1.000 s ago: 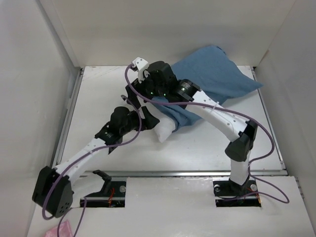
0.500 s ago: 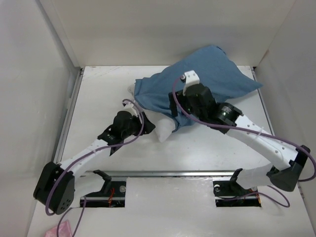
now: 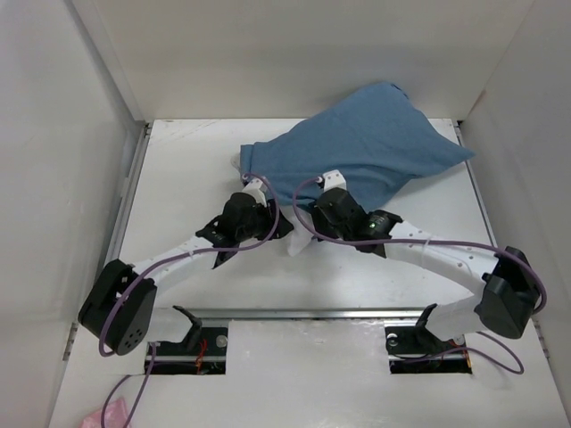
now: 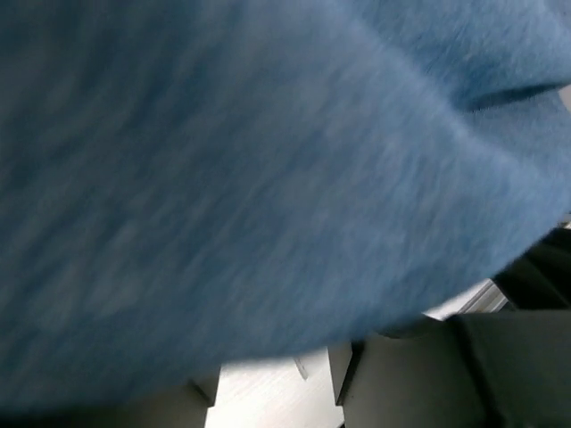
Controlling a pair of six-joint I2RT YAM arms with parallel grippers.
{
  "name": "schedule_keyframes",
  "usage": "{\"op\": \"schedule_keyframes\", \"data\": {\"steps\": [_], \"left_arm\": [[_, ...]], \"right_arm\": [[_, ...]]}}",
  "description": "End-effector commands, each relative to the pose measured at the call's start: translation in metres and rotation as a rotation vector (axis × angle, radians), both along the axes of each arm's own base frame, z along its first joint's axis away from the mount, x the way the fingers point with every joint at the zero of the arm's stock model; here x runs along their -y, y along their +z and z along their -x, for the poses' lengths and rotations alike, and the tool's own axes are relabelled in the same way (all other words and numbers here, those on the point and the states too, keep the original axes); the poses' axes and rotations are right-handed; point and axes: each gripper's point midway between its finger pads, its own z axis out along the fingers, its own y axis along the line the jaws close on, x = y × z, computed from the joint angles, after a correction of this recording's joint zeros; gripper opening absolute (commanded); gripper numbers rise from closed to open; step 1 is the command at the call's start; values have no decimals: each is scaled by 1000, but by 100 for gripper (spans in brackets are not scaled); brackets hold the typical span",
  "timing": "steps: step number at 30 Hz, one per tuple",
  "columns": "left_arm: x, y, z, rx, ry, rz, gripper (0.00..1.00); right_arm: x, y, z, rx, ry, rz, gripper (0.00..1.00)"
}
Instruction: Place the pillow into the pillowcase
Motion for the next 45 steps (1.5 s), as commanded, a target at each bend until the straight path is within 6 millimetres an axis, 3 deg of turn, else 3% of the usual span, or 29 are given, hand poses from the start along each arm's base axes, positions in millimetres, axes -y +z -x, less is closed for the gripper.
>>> {"op": "schedule_keyframes", "data": {"steps": [1,6,7,10,11,12,15,16,17,18,19,20,21,23,27,30,32,33,34,35,37,38,39,40,41,42,44,45], "left_arm": [[19,33,-18,100,-23,58,39],[21,36,-25,106,-15,58,35],[22,38,-26,114,-15,63,35],[24,39,-30,120,-19,57,35],[26,42,-31,132,-19,66,35],[28,44,-35,140,-19,71,35],[44,52,-46,170,-40,136,35],[51,55,-50,176,-50,159,35],[59,43,-56,160,-68,158,34],[74,63,-66,195,-93,226,31],[83,68,-70,188,-106,264,29],[91,56,-78,158,-109,271,27],[103,73,-86,186,-114,314,25],[115,79,-87,170,-125,360,23],[125,85,-85,185,-113,383,23],[124,84,-86,181,-79,367,24],[119,78,-83,178,-68,360,25],[120,83,-81,184,-80,368,27],[118,76,-79,170,-78,359,28],[115,77,-72,168,-90,362,35],[108,70,-66,149,-80,331,45],[99,64,-58,135,-74,299,51],[93,62,-54,130,-63,277,62],[83,59,-56,144,-25,239,66],[74,58,-54,147,0,212,71],[59,54,-45,134,30,173,76],[31,52,-51,153,141,111,84],[10,64,-56,175,202,109,85]], "right_arm": [[-15,44,-33,174,-85,-104,63],[-5,31,-44,195,-156,-26,60],[-5,25,-45,185,-155,-11,43],[-14,24,-48,179,-127,-13,17],[-15,25,-45,168,-100,5,0],[-18,24,-43,152,-67,7,0],[-47,51,-15,51,156,-75,0],[-74,64,14,-31,339,-184,0],[-88,88,28,-42,433,-269,0],[-98,113,46,-24,552,-347,0],[-107,129,63,-35,658,-409,0],[-121,150,100,-68,849,-491,0],[-124,161,113,-57,930,-519,0],[-125,170,124,-40,1021,-526,0],[-126,152,103,-38,956,-430,2],[-129,138,99,-65,952,-395,8],[-127,135,95,-51,942,-370,23],[-126,135,92,-44,926,-361,23],[-123,129,86,-32,902,-335,27],[-120,130,85,-26,889,-327,42],[-117,138,85,-3,881,-330,56],[-114,146,87,18,884,-341,67],[-111,146,89,19,884,-342,73],[-108,151,88,37,874,-341,79],[-103,145,86,41,846,-322,86],[-97,156,85,78,827,-324,100],[-85,158,71,120,728,-291,100],[-79,157,68,129,687,-284,100]]}}
